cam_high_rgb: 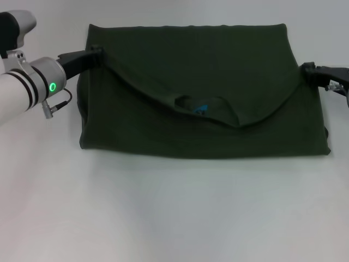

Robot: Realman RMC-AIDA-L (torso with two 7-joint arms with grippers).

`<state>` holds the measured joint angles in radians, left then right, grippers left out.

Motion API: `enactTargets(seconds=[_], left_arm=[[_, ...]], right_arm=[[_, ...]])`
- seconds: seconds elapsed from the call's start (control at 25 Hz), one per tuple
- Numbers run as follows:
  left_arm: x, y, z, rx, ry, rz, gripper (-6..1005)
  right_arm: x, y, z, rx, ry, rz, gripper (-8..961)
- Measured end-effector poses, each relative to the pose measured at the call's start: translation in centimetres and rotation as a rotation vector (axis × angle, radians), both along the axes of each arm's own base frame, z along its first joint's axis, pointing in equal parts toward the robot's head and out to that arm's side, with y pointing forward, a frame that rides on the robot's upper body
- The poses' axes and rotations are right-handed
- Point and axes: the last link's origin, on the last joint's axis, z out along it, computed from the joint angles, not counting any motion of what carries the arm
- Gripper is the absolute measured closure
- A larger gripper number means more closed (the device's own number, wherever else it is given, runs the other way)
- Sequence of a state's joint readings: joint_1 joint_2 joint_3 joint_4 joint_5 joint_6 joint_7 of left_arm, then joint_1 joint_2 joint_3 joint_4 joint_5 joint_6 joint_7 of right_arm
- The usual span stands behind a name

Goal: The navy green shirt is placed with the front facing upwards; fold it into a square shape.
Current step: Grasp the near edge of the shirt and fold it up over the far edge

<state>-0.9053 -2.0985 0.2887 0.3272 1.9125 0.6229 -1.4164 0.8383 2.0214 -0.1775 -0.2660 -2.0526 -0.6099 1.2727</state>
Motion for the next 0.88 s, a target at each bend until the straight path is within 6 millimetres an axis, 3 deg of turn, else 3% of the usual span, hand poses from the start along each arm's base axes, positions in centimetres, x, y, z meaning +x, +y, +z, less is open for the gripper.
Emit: enactTargets(seconds=[0.24, 0.68, 0.8, 0.88], left_arm=[[-0.4, -0.2, -0.3, 0.009, 0.014, 0.008, 969], [-0.8, -0.8, -0.8, -0.001, 0.006, 0.014, 969], [-1.1, -0.9, -0.8, 0.001, 0.005, 0.021, 900], [-1.3, -1.0, -0.8, 0.003, 0.003, 0.029, 853]], right_arm=[[0.4, -0.2, -0.2, 0.001, 0.003, -0.018, 909], [0.4, -0.7, -1.3, -0.023, -0.014, -0.024, 812], [0.4, -0.8, -1.5, -0.028, -0.018, -0.02, 786], [0.5, -0.9, -1.4, -0.027, -0.017, -0.022, 688]])
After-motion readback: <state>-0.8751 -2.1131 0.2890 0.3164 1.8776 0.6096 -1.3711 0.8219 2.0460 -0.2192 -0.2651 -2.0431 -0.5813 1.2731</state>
